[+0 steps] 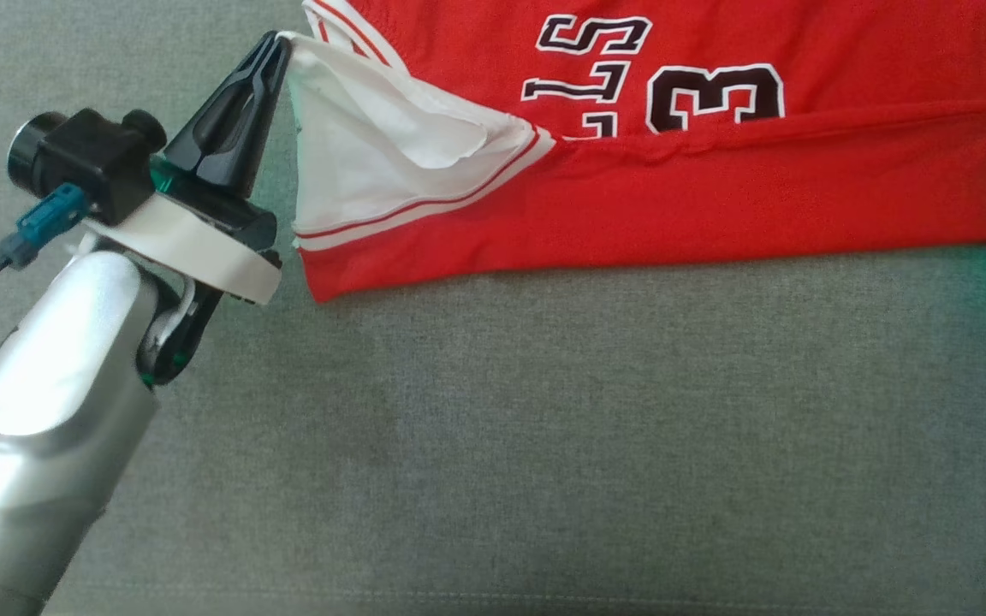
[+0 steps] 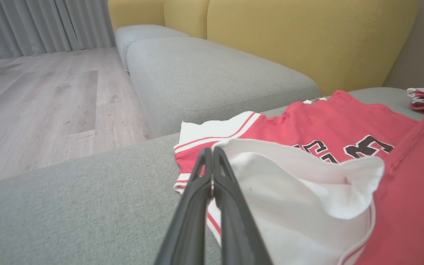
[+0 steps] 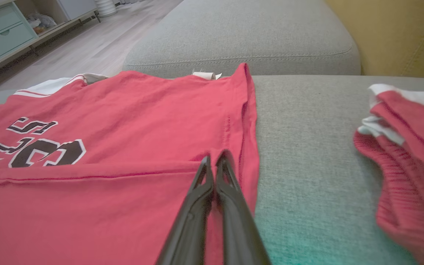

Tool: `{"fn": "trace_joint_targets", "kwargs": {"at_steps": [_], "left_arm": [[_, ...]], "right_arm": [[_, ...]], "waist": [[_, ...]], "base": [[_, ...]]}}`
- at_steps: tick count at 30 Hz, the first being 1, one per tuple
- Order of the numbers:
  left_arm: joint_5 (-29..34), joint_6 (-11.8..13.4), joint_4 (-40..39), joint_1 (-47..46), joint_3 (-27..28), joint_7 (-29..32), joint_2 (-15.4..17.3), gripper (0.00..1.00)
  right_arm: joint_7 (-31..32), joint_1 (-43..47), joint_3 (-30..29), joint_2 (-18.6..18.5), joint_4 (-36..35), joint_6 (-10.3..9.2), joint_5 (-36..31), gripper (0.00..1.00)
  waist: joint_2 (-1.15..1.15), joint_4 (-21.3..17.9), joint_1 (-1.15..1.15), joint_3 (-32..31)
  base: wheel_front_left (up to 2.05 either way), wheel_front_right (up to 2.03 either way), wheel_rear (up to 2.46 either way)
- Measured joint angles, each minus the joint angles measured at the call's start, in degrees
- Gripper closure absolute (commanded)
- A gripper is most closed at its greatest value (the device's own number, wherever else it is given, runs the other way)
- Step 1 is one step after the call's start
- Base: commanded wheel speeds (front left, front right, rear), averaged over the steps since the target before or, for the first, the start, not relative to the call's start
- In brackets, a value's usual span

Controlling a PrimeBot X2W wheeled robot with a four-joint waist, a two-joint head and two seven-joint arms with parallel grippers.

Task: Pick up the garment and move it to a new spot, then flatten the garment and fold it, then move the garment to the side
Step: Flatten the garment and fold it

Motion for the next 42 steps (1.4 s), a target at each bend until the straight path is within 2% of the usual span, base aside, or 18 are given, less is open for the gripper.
{"fn": "trace_joint_targets", "kwargs": {"at_steps": [1, 2, 3, 4, 6, 10, 18, 24, 28, 32, 33, 34, 35, 36, 42], "left_arm": [[0.0, -0.12, 0.87, -0.23, -0.16, -0.51, -0.22, 1.0], [0.01, -0.12, 1.66, -0.32, -0.45, -1.01, -0.41, 0.88], [0.0, -0.12, 2.55, -0.31, -0.6, -1.43, -0.62, 0.24], [0.0, -0.11, 3.37, -0.29, -0.59, -1.89, -0.88, 0.0], [-0.01, 0.05, 4.56, -0.1, -0.53, -2.93, -1.26, 0.0], [-0.76, 2.04, 5.57, 2.16, 0.37, -4.0, -2.43, 0.0], [-5.95, 5.69, 5.68, 15.89, 0.91, -4.41, -5.83, 0.0], [-6.95, 7.04, 8.34, 18.44, 0.54, -2.49, -6.06, 0.0], [-7.23, 7.12, 9.47, 18.13, -0.56, -0.03, -6.01, 0.0], [-7.13, 5.84, 9.55, 16.85, -1.47, 2.45, -5.71, 0.0], [-7.12, 5.34, 9.54, 16.59, -1.97, 2.82, -5.58, 0.33], [-6.89, 4.99, 9.49, 16.34, -2.67, 3.3, -5.43, 0.56], [-6.54, 4.61, 9.28, 16.21, -3.05, 3.91, -5.42, 0.88], [-6.45, 4.2, 9.02, 16.21, -3.54, 4.49, -5.46, 1.0], [-5.23, 3.94, 7.38, 16.23, -4.92, 5.41, -4.64, 1.0]], "right_arm": [[-0.3, -0.19, 0.15, 0.04, 0.44, 0.0, 0.01, 0.54], [-0.32, -0.39, 0.21, 0.11, 1.03, 0.0, 0.02, 0.0], [-0.46, -0.55, 0.23, 0.29, 1.68, 0.0, 0.03, 0.0], [-0.86, -0.55, 0.34, 0.44, 2.19, 0.0, 0.03, 0.0], [-1.52, -0.52, 0.89, 0.62, 3.01, 0.0, 0.07, 0.0], [-4.11, -0.18, 1.1, 1.22, 4.02, 0.0, 0.26, 0.0], [-7.43, 4.22, 0.96, 2.3, 5.58, 0.0, 1.11, 0.0], [-7.89, 4.43, 1.2, 3.78, 5.95, 0.0, 2.1, 0.0], [-7.93, 4.37, 1.74, 3.81, 6.67, 0.0, 2.1, 0.0], [-7.94, 4.2, 2.63, 3.82, 7.71, 0.0, 1.79, 0.0], [-7.94, 4.17, 3.05, 3.85, 8.13, 0.0, 1.54, 0.0], [-7.93, 4.16, 3.43, 3.9, 8.59, 0.0, 1.4, 0.0], [-7.88, 4.15, 3.71, 3.94, 9.13, 0.0, 1.05, 0.0], [-7.86, 4.15, 3.9, 3.99, 9.77, 0.0, 0.7, 0.0], [-6.24, 2.47, 3.87, 4.82, 14.35, 0.0, -1.13, 0.0]], "waist": [[0.0, -0.05, 0.0, -0.14], [0.0, -0.09, -0.01, -0.36], [0.0, -0.13, -0.01, -0.6], [0.0, -0.17, -0.01, -0.86], [0.0, -0.28, -0.01, -1.55], [0.0, -0.53, -0.01, -3.25], [0.0, -1.0, -0.02, -6.13], [0.0, -1.66, -0.02, -6.68], [0.0, -1.95, -0.02, -6.54], [0.01, -1.97, -0.02, -6.58], [0.01, -1.96, -0.01, -6.68], [0.0, -1.92, -0.02, -6.78], [0.01, -1.86, -0.02, -6.89], [0.0, -1.78, -0.01, -7.0], [0.0, -1.19, -0.01, -7.78]], "base": [[0.0, 0.0, 0.0], [0.0, 0.0, 0.0], [0.0, 0.0, 0.0], [0.0, 0.0, 0.0], [0.0, 0.0, 0.0], [0.0, 0.0, 0.0], [0.0, 0.0, 0.0], [0.0, 0.0, 0.0], [0.0, 0.0, 0.0], [0.0, 0.0, 0.0], [0.0, 0.0, 0.0], [0.0, 0.0, 0.0], [0.0, 0.0, 0.0], [0.0, 0.0, 0.0], [0.0, 0.0, 0.0]]}}
